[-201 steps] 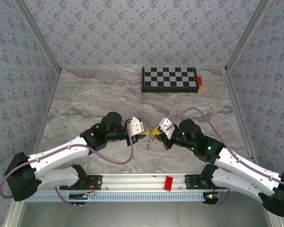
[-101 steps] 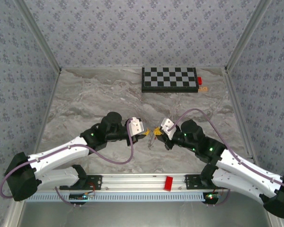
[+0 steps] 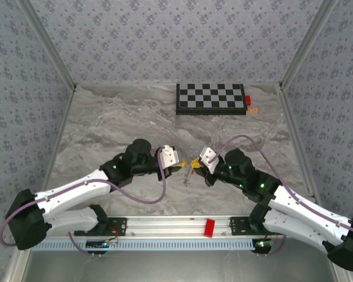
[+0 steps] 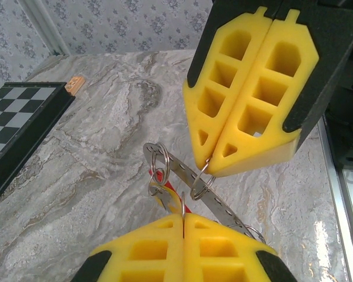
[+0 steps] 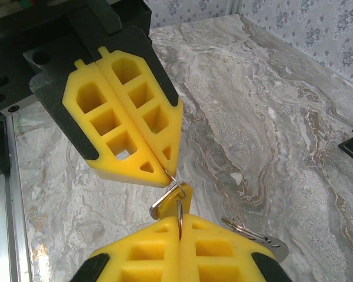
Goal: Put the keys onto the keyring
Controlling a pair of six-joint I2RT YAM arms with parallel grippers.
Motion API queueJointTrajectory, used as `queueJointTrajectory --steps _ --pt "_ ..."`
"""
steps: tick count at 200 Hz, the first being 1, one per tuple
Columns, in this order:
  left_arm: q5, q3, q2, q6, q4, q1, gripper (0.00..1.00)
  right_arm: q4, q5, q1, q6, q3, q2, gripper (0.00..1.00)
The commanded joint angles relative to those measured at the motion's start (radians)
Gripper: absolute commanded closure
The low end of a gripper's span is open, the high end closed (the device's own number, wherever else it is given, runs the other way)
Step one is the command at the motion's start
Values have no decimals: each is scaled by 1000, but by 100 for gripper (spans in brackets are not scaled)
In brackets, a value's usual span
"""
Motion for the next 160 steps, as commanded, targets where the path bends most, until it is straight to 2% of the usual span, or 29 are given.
queueJointTrajectory --steps 1,98,160 --pt "32 9 2 -6 18 3 100 22 4 0 -8 4 -2 100" --pt "91 19 11 -5 7 2 100 22 -3 -6 -6 7 5 100" --pt "64 8 12 -20 44 4 100 52 -30 -11 15 -18 -2 100"
